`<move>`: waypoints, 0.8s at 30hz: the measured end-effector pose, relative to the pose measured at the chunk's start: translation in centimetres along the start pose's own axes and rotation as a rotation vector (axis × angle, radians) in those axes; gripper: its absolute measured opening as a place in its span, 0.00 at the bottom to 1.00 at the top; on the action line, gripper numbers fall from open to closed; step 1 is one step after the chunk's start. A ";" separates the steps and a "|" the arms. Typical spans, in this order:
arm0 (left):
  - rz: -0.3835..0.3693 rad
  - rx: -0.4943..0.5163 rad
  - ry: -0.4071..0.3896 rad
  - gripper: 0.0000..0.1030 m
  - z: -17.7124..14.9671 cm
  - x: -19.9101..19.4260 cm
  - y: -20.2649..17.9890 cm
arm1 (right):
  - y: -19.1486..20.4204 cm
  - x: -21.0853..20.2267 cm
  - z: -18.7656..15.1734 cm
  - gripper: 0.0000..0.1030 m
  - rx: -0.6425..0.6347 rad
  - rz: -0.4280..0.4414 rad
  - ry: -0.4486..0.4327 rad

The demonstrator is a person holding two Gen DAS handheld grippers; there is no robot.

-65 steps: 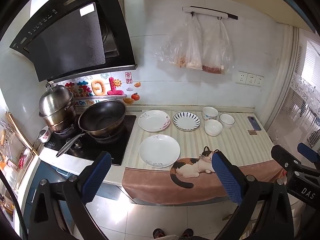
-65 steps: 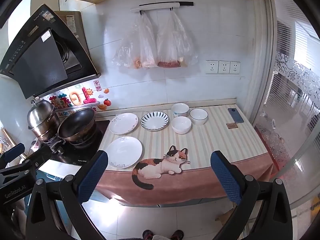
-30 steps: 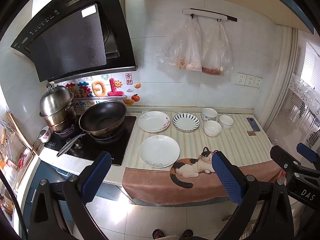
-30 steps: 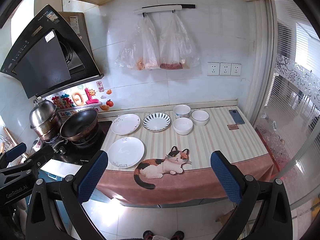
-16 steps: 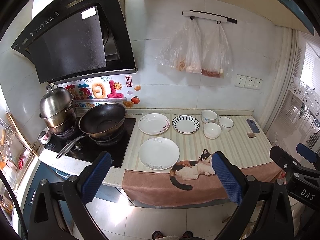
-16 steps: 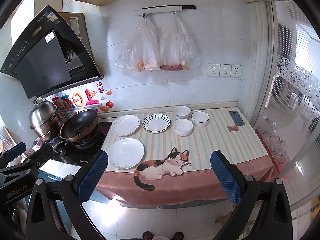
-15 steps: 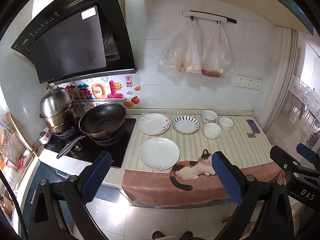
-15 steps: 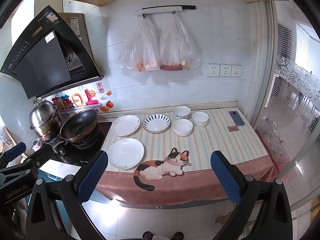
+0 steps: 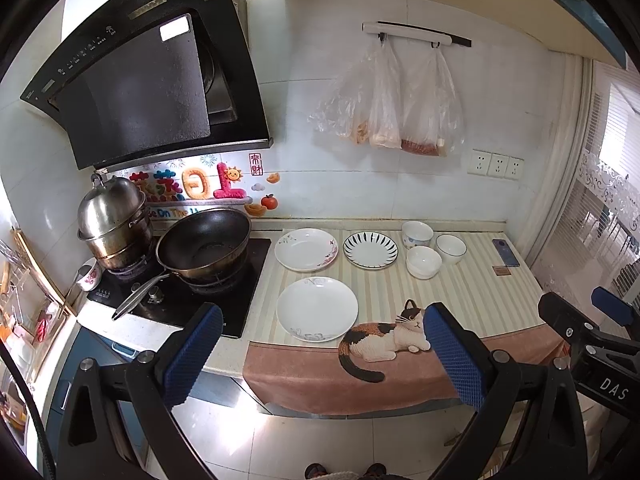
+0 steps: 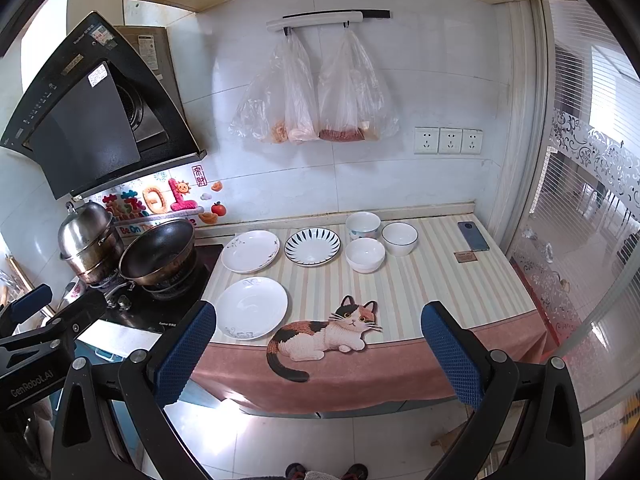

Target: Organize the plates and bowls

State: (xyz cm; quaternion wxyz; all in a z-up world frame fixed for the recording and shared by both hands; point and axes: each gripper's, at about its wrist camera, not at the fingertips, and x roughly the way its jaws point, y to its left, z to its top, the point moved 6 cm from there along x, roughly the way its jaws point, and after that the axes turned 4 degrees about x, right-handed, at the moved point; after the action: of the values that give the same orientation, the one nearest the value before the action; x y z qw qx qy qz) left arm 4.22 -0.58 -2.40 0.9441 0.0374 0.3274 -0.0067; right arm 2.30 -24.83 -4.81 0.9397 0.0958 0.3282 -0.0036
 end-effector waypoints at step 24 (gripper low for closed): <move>0.086 -0.029 0.027 1.00 -0.6 6.5 -0.3 | -2.3 4.2 1.2 1.00 0.029 0.124 -0.020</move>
State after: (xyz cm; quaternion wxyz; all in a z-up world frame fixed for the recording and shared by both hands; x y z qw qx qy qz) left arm 8.91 -0.78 -6.89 0.9395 0.0377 0.3383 0.0392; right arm 6.16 -27.06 -6.89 0.9399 0.1296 0.3120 0.0489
